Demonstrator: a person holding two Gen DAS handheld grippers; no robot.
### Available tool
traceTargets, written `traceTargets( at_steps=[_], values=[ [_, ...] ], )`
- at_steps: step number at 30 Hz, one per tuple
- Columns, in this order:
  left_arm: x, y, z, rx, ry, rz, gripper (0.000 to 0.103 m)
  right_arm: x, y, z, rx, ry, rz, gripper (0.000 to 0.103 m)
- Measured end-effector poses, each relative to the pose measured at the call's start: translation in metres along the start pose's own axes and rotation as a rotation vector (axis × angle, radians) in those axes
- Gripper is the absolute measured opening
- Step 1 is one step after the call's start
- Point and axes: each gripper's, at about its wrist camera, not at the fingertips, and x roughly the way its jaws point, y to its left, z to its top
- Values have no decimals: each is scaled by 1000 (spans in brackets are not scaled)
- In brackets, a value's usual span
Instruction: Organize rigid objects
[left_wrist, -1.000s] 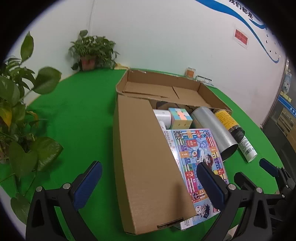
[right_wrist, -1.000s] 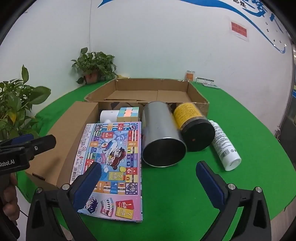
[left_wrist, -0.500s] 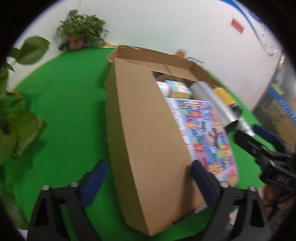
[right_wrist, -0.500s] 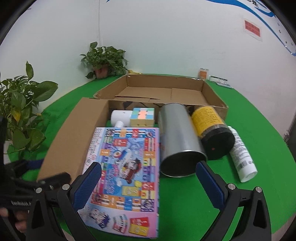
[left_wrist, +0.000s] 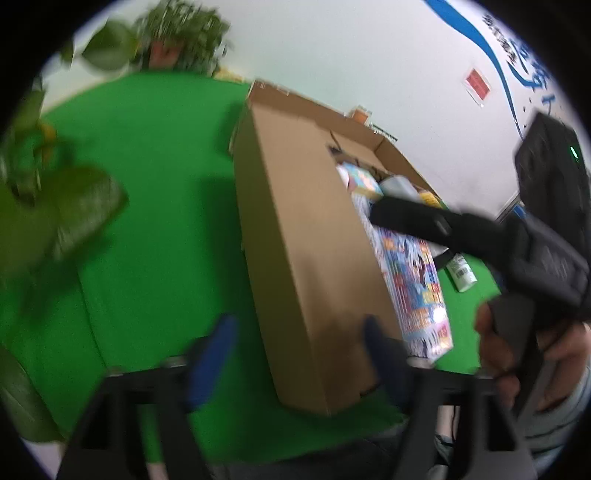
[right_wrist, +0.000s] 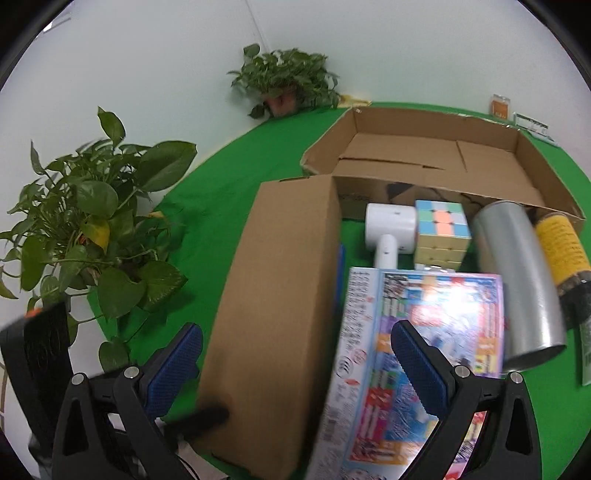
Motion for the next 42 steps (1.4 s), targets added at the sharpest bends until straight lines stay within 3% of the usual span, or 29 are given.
traceTargets(
  at_steps=[4,7,12,15,21,23,30,32,34,38,42],
  values=[
    [15,20,-10,-151,78,-159,81,31,17,14,-24,82,-34,102],
    [26,25,-14,-214,118,-236,81,48,35,13,-91,120,-70,101],
    [34,24,-11,-234,123,-284,81,78,51,3,-154,181,-138,89],
    [37,26,-8,-245,125,-296,81,78,46,3,-118,165,-111,87],
    [33,20,-1,-249,89,-354,80,67,18,11,54,132,46,86],
    [24,12,4,-213,70,-374,67,57,8,17,99,111,108,86],
    [-4,-58,36,20,-16,-244,66,1,-38,37,222,-4,276,87],
    [3,-80,40,116,-30,-160,66,-10,-59,42,238,-7,292,89],
    [8,-86,41,202,-17,-68,61,-11,-83,40,250,19,240,93],
    [27,-119,38,334,3,33,60,-24,-116,31,280,2,196,98],
    [40,-134,43,383,4,-6,59,-40,-129,23,229,-12,143,92]
  ],
)
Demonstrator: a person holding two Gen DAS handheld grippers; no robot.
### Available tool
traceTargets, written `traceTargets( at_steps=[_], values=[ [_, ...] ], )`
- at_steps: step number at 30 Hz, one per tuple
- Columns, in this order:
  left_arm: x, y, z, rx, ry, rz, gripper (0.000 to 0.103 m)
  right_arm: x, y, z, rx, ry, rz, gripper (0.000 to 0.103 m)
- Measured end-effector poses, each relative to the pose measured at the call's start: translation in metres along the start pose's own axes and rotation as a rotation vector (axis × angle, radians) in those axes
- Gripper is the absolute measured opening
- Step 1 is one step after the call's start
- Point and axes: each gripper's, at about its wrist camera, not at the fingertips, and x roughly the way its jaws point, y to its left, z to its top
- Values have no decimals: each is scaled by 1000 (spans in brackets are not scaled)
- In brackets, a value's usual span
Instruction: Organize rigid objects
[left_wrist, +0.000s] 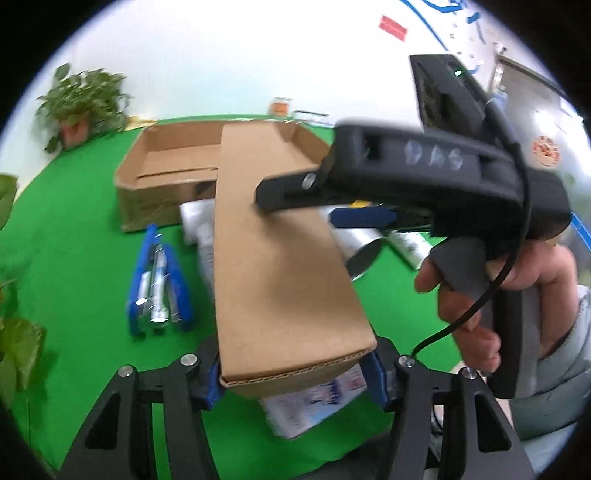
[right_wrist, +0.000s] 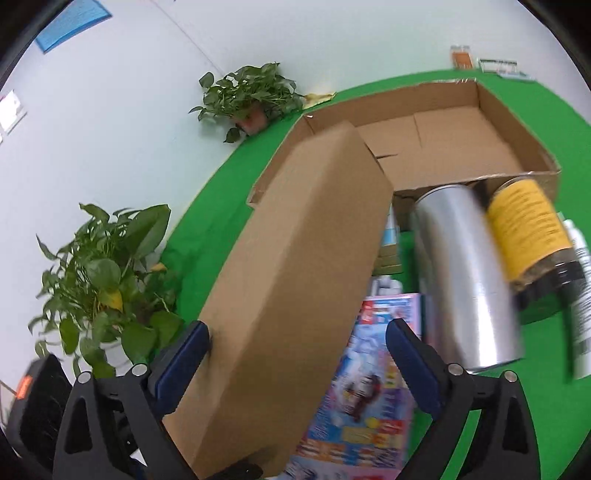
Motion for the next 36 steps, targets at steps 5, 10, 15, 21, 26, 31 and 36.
traceTargets(
  at_steps=[5,10,15,21,26,31,36],
  values=[
    [-5,-3,14,-35,-58,-118,63,-31,-24,-15,3,-15,-43,69],
    [4,35,17,-228,-73,-325,63,-58,-60,-27,53,-25,-116,68],
    [7,45,0,-338,-58,-347,63,-77,-58,-33,41,-55,-123,74],
    [17,92,-22,-526,23,-284,63,-75,-7,-57,-87,-33,-231,78],
    [33,90,-26,-520,81,-311,63,-56,28,-80,-153,20,-241,89],
    [31,83,-19,-464,75,-316,63,-59,50,-89,-199,27,-258,74],
    [27,83,-21,-450,66,-310,60,-55,62,-96,-230,58,-303,77]
  ],
)
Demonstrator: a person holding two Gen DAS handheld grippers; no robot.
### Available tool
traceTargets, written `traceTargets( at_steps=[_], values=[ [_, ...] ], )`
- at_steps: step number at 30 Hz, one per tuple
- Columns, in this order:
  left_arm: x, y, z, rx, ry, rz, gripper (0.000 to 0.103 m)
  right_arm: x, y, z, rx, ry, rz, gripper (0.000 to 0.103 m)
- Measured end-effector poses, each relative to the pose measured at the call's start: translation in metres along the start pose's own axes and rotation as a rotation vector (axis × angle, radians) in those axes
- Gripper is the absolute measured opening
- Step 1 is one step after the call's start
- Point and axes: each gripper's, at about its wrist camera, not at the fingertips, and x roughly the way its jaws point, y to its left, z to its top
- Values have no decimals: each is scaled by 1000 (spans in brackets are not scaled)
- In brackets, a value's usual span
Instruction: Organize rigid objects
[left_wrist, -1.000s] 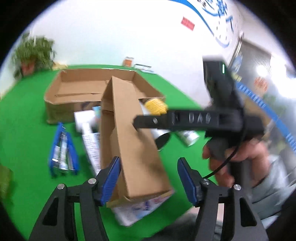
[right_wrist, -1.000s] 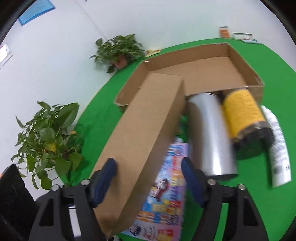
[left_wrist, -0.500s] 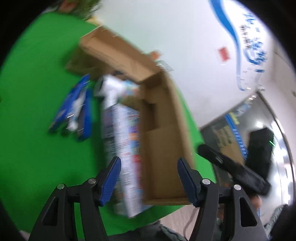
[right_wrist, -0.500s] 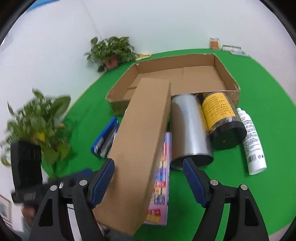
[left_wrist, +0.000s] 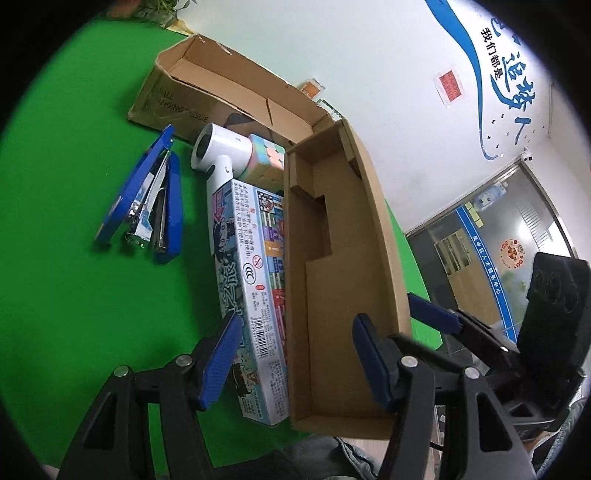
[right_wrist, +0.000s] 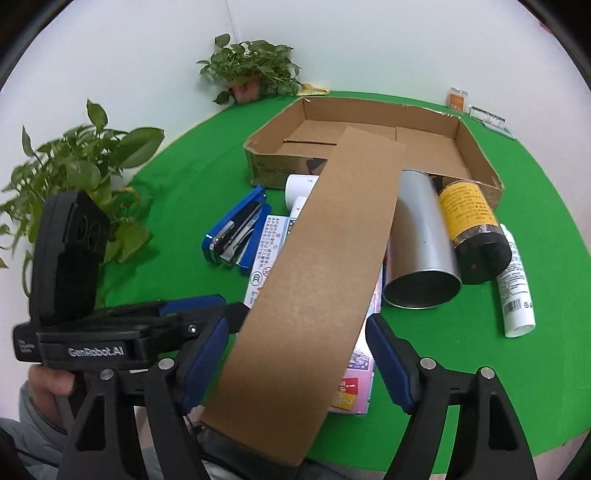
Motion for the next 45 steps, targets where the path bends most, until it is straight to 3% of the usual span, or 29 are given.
traceTargets(
  at_steps=[3,7,9,15,16,17,18,19,21,24,26,27,31,35,39,45],
  values=[
    [1,1,-2,5,4,20,59,12,0,-1,13,35,-12,74],
    [-3,2,-3,-1,16,8,59,14,-3,-2,25,-2,14,70],
    [-6,1,-4,3,21,0,59,13,-12,-1,79,-24,96,66],
    [-17,1,-7,19,23,3,59,38,-43,3,260,-16,467,59],
    [-18,1,-8,20,16,15,55,43,-49,3,286,-9,495,57],
    [-18,1,-8,16,16,28,34,49,-57,3,315,-1,514,57],
    [-15,2,-7,8,31,41,24,51,-63,2,331,-3,493,55],
    [-14,2,-7,0,38,21,24,50,-69,2,320,-12,406,56],
    [-8,-6,-6,9,49,2,24,45,-76,2,303,-20,311,58],
    [4,-25,-6,58,73,51,24,28,-70,2,230,-51,161,55],
    [13,-31,-4,61,85,93,23,27,-59,2,163,-43,116,26],
    [15,-33,-3,67,80,114,23,30,-56,3,152,-29,109,17],
    [9,-49,0,156,42,214,18,34,-53,3,155,-40,88,14],
    [-5,-59,11,180,0,226,17,20,-47,20,135,-125,72,12],
    [-27,-72,43,220,-91,254,17,1,-35,64,108,-209,83,11],
    [-57,-76,136,293,-215,305,16,0,-23,164,59,-301,102,11]
  ],
)
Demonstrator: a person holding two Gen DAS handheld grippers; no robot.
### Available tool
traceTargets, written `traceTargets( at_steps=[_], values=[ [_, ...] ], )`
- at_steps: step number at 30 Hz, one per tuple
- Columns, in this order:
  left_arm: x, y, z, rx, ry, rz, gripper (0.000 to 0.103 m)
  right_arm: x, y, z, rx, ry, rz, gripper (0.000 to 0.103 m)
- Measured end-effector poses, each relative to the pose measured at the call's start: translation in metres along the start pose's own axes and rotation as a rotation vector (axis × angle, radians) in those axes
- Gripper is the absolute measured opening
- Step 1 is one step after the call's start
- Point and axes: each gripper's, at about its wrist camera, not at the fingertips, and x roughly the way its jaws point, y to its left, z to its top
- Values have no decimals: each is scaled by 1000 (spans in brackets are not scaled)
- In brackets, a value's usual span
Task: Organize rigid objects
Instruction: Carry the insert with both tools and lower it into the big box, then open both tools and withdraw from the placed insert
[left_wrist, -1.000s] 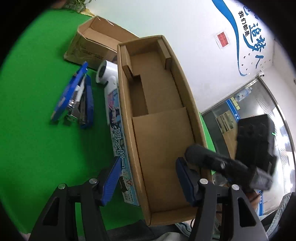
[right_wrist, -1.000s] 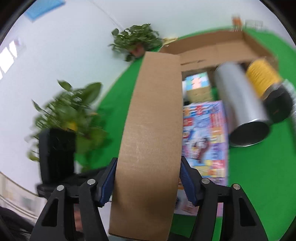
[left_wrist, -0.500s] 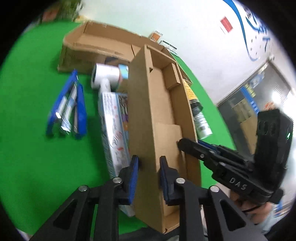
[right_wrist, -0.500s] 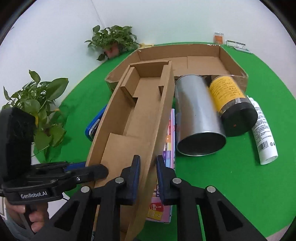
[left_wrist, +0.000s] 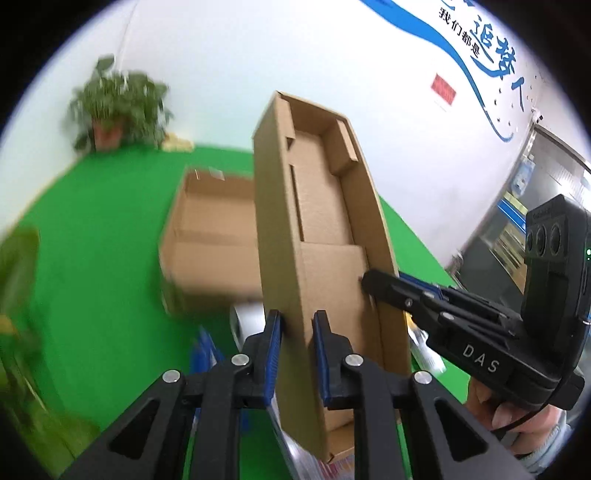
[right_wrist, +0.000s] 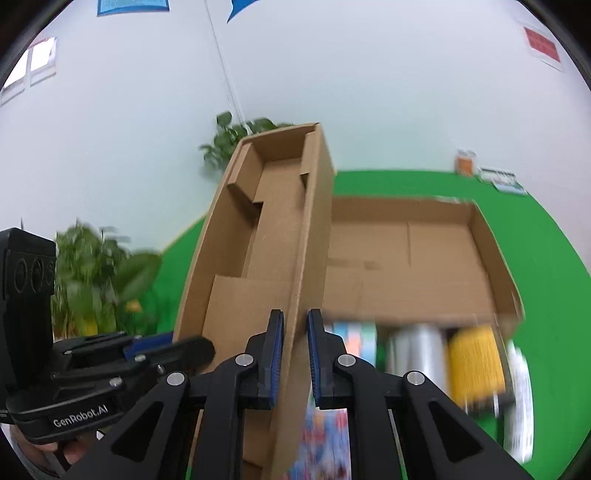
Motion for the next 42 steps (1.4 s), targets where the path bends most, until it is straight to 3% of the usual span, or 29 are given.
traceTargets(
  at_steps=[3,7,13,17,22,30,35,37,38,39,40,41,42],
  values=[
    [18,18,43,8,-3,23,15,35,0,51,11,-6,-5,11],
    [58,51,87,-16,56,53,15,95,-6,103,39,44,-2,11],
    [120,96,110,-31,173,109,14,203,-27,144,111,166,17,11],
    [161,121,102,-51,259,146,12,267,-33,142,135,249,5,11],
    [190,136,84,-42,334,224,11,336,-40,113,186,379,10,11],
    [195,143,73,-42,378,302,11,386,-39,100,224,451,23,10],
    [149,133,72,-29,250,294,11,382,-34,95,229,458,72,26],
    [116,121,68,-8,168,313,13,359,-31,98,178,418,64,49],
    [102,116,68,0,130,312,17,344,-27,101,150,384,41,58],
    [88,111,67,9,90,303,22,322,-24,105,121,335,16,82],
    [69,102,65,22,37,292,47,293,-23,106,88,271,-9,101],
    [50,92,60,37,-18,293,90,271,-20,104,58,230,-21,102],
    [35,85,58,47,-72,305,103,240,-18,99,6,181,-45,102]
  ],
)
